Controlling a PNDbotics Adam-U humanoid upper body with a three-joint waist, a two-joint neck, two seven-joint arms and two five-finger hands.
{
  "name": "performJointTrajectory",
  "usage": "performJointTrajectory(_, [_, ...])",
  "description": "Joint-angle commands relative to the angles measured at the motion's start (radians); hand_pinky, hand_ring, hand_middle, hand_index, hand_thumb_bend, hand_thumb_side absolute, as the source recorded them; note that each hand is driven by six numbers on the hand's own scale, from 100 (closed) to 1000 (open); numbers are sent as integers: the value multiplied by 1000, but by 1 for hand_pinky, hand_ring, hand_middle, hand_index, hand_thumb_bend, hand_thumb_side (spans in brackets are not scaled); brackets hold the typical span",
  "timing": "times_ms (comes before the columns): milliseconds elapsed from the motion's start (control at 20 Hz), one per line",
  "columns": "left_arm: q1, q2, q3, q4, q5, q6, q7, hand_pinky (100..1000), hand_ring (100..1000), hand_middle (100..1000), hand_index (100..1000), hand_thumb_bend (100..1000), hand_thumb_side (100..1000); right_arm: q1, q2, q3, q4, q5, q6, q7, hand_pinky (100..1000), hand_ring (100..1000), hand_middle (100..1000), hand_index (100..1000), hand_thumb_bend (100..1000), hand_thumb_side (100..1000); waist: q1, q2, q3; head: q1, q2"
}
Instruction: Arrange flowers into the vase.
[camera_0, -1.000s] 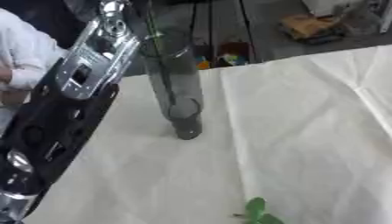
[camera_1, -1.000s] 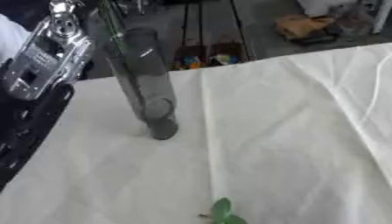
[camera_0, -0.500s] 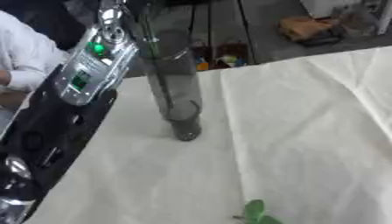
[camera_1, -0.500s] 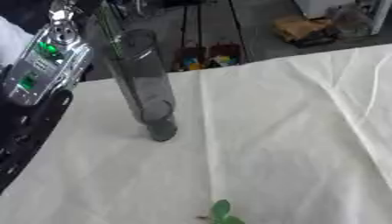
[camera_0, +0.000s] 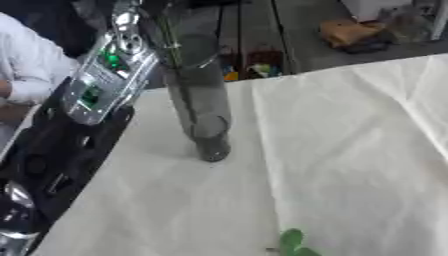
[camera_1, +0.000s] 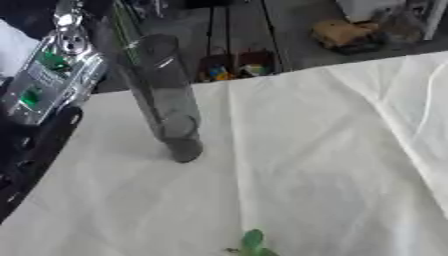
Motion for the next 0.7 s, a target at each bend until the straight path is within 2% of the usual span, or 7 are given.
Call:
performJointTrajectory(50, [-11, 29, 5, -20, -24, 74, 80, 134, 405, 353, 150, 505, 659, -10, -8, -5, -17, 0, 5, -1, 690, 768, 467, 780, 100, 1000, -9, -19, 3, -5, -11])
performJointTrajectory(500, [-7, 35, 5, -23, -80, 78, 22, 165, 430, 390, 277, 518, 684, -11, -9, -4, -17, -2, 6, -3, 690, 769, 467, 779, 100, 1000, -8, -20, 5, -6, -12])
performJointTrajectory(700, [-4, 36, 8, -28, -89, 78, 12, 175, 438, 399, 294, 506, 685, -11, -8, -4, -17, -3, 8, -5, 689, 769, 468, 779, 100, 1000, -7, -20, 7, -7, -15])
